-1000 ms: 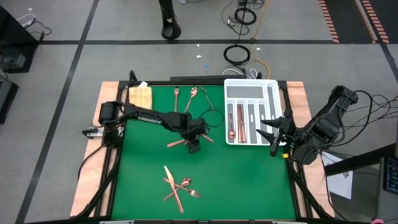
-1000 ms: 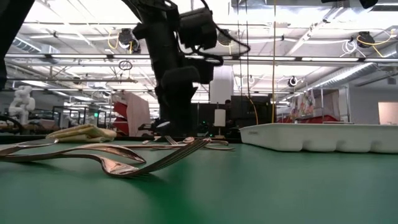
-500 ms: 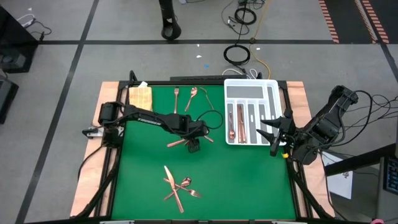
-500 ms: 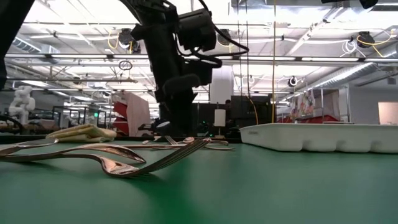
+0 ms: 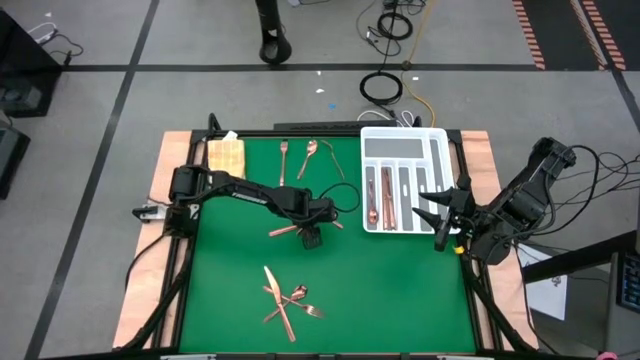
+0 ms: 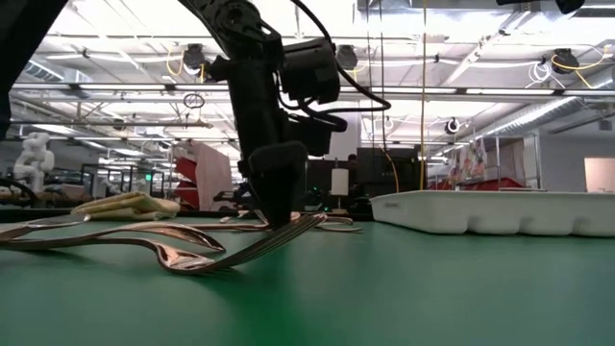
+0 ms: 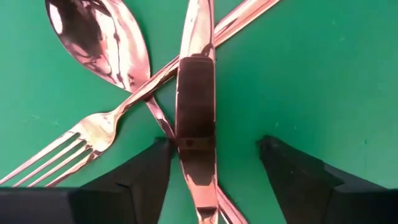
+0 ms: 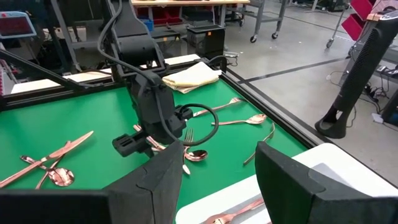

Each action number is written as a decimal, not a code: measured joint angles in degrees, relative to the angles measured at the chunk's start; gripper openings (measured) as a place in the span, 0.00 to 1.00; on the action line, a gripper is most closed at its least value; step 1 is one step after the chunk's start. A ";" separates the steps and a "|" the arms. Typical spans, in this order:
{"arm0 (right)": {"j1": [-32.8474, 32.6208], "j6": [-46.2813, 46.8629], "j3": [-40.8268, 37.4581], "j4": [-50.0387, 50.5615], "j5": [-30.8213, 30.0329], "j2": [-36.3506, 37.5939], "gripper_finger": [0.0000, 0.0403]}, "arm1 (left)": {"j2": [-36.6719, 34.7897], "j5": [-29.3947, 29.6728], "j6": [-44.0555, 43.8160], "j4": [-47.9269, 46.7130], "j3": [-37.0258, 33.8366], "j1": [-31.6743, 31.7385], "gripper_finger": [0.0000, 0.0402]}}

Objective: Sort silverware
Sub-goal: Put the top gold table knife into the silverware organizer

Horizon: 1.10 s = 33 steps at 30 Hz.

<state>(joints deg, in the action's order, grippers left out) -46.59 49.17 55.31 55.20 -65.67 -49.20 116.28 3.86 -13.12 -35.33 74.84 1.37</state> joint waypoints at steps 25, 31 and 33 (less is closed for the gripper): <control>-0.01 1.18 0.00 1.22 -0.07 0.01 0.46 | -0.56 3.66 -4.60 -5.28 3.51 0.00 0.01; 0.00 1.18 0.00 1.33 -0.09 0.01 0.46 | -0.54 3.71 -4.40 -6.64 5.95 0.00 0.00; 0.00 1.18 0.00 1.33 -0.09 0.01 0.46 | -0.52 3.71 -4.41 -6.75 6.04 0.00 0.00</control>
<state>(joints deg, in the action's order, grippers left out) -46.59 50.35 55.31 56.53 -65.76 -49.19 115.77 7.57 -17.53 -42.08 80.88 1.37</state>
